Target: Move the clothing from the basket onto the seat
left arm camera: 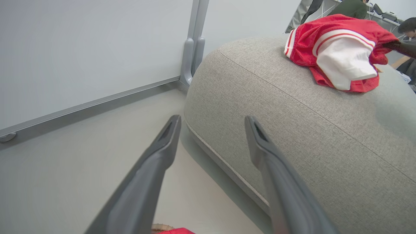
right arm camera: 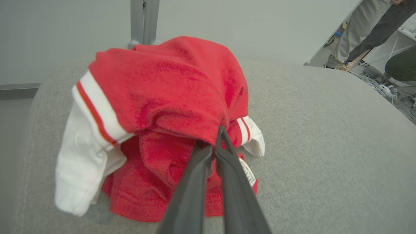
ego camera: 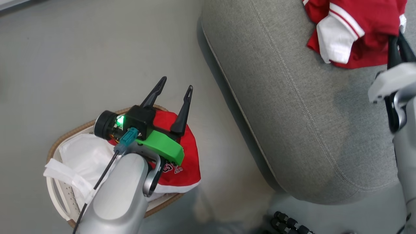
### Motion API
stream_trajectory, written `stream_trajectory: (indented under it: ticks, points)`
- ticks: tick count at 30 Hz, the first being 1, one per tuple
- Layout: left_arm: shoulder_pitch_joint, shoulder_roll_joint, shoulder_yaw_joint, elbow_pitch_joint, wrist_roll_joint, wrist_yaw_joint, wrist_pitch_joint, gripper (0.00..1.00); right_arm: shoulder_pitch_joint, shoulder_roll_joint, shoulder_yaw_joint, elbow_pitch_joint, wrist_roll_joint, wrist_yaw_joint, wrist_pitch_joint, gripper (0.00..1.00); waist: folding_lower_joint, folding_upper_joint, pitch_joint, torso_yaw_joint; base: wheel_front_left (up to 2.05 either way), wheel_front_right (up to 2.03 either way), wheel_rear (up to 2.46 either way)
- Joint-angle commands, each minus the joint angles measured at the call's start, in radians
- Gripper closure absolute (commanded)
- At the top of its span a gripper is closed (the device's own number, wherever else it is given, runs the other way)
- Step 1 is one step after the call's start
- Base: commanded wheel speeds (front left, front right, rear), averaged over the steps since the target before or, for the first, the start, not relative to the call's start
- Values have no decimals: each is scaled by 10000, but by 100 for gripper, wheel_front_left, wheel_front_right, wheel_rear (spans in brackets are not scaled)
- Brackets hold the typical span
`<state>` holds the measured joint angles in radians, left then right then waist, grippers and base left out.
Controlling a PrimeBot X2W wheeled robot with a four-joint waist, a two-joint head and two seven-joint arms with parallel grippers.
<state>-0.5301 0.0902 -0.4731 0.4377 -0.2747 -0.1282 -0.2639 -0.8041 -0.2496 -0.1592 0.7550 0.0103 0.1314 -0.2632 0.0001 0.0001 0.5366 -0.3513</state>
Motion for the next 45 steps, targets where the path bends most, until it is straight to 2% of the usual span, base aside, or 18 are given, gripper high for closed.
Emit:
stream_trajectory:
  ticks: [1,11,17,25,35,45]
  points:
    - [181,-26,65,52,-72,-38,-10,0,399,38,-175,7,-48,-14,-24,0,-1,-1,-316,-47,0,0,0]
    - [1046,-278,820,211,-176,-34,-8,0,2798,324,-1001,-1038,272,-14,-24,0,-1,-1,-1695,91,0,0,0]
    - [1769,-346,1598,135,-84,40,-10,0,3685,698,-567,-2233,481,-14,-23,0,-1,-1,-2430,435,0,0,0]
    - [2729,-378,2677,-7,139,321,-8,0,4309,1307,422,-3423,967,-14,-24,0,-1,-1,-3313,1338,0,0,0]
    - [3408,-385,3572,154,25,658,-8,0,4724,1780,1343,-3621,1145,-14,-24,0,-1,-1,-3952,2437,0,0,0]
    - [4056,-383,4216,297,85,674,-9,0,5244,1928,1706,-3336,1159,-14,-24,0,-1,-1,-4456,3256,0,0,0]
